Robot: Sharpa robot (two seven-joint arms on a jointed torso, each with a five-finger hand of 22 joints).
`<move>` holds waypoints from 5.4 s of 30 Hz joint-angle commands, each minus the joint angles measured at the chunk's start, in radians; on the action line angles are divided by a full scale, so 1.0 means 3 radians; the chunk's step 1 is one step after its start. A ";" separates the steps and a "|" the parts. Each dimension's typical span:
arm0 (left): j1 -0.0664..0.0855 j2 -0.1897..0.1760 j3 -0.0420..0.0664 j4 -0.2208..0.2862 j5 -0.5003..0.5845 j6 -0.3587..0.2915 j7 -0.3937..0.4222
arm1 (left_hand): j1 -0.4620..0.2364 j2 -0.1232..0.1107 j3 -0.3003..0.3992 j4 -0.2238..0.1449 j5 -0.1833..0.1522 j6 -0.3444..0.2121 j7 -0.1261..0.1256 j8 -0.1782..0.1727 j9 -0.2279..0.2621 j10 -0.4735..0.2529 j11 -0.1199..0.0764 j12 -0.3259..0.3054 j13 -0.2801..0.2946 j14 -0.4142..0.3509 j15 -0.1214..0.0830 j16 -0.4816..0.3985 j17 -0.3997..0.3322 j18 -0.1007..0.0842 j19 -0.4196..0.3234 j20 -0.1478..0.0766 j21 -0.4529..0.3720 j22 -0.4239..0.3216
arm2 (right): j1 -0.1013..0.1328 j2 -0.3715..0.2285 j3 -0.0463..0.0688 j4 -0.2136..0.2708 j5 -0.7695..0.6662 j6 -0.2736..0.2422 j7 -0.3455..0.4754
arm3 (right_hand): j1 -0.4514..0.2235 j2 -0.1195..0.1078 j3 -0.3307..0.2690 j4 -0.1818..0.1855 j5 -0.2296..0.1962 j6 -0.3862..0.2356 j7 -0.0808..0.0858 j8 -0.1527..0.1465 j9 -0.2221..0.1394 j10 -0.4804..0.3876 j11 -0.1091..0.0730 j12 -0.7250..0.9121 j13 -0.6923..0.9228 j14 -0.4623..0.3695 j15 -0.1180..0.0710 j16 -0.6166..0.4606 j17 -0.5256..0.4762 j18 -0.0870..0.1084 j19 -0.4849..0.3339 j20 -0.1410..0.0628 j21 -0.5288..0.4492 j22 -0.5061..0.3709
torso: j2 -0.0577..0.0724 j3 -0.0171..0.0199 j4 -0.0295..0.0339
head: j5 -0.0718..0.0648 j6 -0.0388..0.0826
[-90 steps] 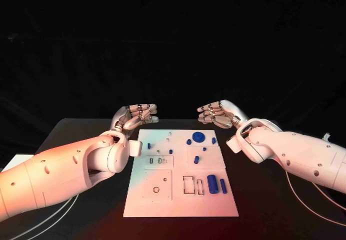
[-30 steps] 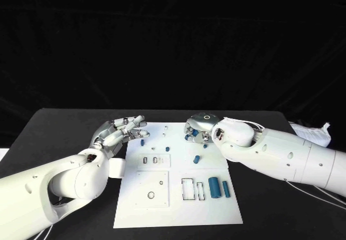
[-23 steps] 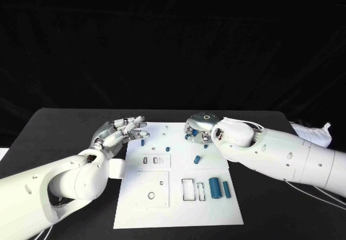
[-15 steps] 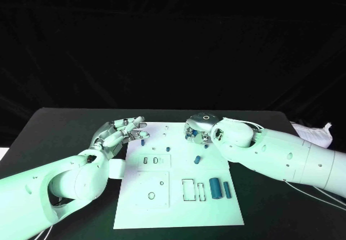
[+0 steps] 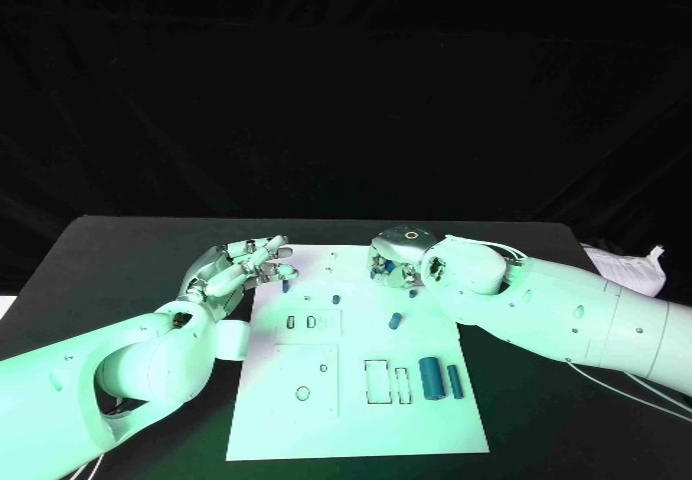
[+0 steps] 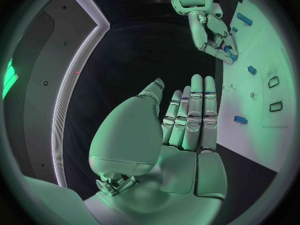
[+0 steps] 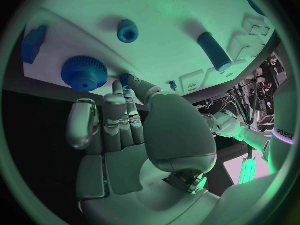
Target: Assemble the parts on the task board
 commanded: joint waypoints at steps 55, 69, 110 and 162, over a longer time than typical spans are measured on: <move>0.0019 0.0009 0.0014 0.0059 0.0001 0.0089 0.0013 | 0.0016 0.0040 0.0019 -0.0050 -0.0008 -0.0020 0.0023 -0.0044 -0.0004 -0.0019 0.0018 -0.0050 -0.0007 -0.0023 0.0003 0.0000 0.0034 -0.0001 -0.0017 0.0000 0.0019 0.0010 | 0.0049 0.0690 0.0034 -0.0609 0.0038 -0.0488 -0.0007 | 0.0104 -0.0005 0.0118 -0.0020 -0.0041 -0.0008 0.0051 -0.0057 0.0051 0.0005 0.0005 -0.0028 -0.0016 0.0057 0.0003 0.0087 0.0045 -0.0064 -0.0002 0.0026 0.0068 0.0060 | 0.0065 -0.0025 0.0040 | 0.0064 0.0111; 0.0024 0.0005 0.0015 0.0056 0.0001 0.0093 0.0005 | 0.0017 0.0040 0.0021 -0.0055 -0.0008 -0.0022 0.0024 -0.0047 -0.0004 -0.0021 0.0020 -0.0055 -0.0007 -0.0028 0.0004 -0.0003 0.0037 -0.0001 -0.0021 0.0001 0.0019 0.0010 | 0.0050 0.0669 0.0025 -0.0625 0.0047 -0.0605 -0.0113 | -0.0009 -0.0272 -0.0106 0.0086 -0.0064 -0.0989 0.0177 -0.0090 -0.0118 -0.1010 0.0207 -0.0023 -0.0033 -0.0122 0.0159 -0.0325 -0.0510 0.0054 -0.0407 0.0178 -0.0278 -0.0531 | 0.0066 -0.0023 0.0040 | 0.0068 0.0113; 0.0024 -0.0024 0.0014 0.0033 -0.0025 0.0137 -0.0009 | 0.0042 0.0047 0.0044 -0.0092 -0.0006 -0.0030 0.0024 -0.0065 -0.0004 -0.0035 0.0023 -0.0081 -0.0007 -0.0048 0.0008 -0.0018 0.0059 0.0000 -0.0040 0.0004 0.0023 0.0016 | 0.0001 -0.0339 0.0113 0.0023 0.0871 -0.0159 -0.0524 | 0.0156 -0.0290 -0.1290 0.1119 0.0365 -0.0560 0.0107 -0.0067 -0.0096 0.0556 -0.0021 0.3898 0.3948 0.0247 0.0009 0.1490 0.2018 -0.0246 0.0490 0.0060 0.0568 0.1004 | 0.0047 -0.0006 -0.0048 | 0.0086 0.0086; 0.0024 -0.0018 0.0014 0.0019 -0.0032 0.0142 -0.0038 | 0.0063 0.0052 0.0068 -0.0123 -0.0005 -0.0031 0.0025 -0.0075 -0.0003 -0.0037 0.0024 -0.0096 -0.0007 -0.0053 0.0006 -0.0026 0.0076 0.0002 -0.0038 0.0003 0.0037 0.0026 | -0.0034 -0.0178 0.0107 0.0123 0.0409 -0.0560 -0.0665 | 0.0511 0.0064 -0.0943 0.0787 0.0253 -0.0065 -0.0046 0.0090 0.0015 0.0756 -0.0155 0.4314 0.4395 0.0282 -0.0100 0.1611 0.2226 -0.0301 0.0657 -0.0035 0.0672 0.1245 | 0.0049 -0.0003 -0.0046 | 0.0096 0.0026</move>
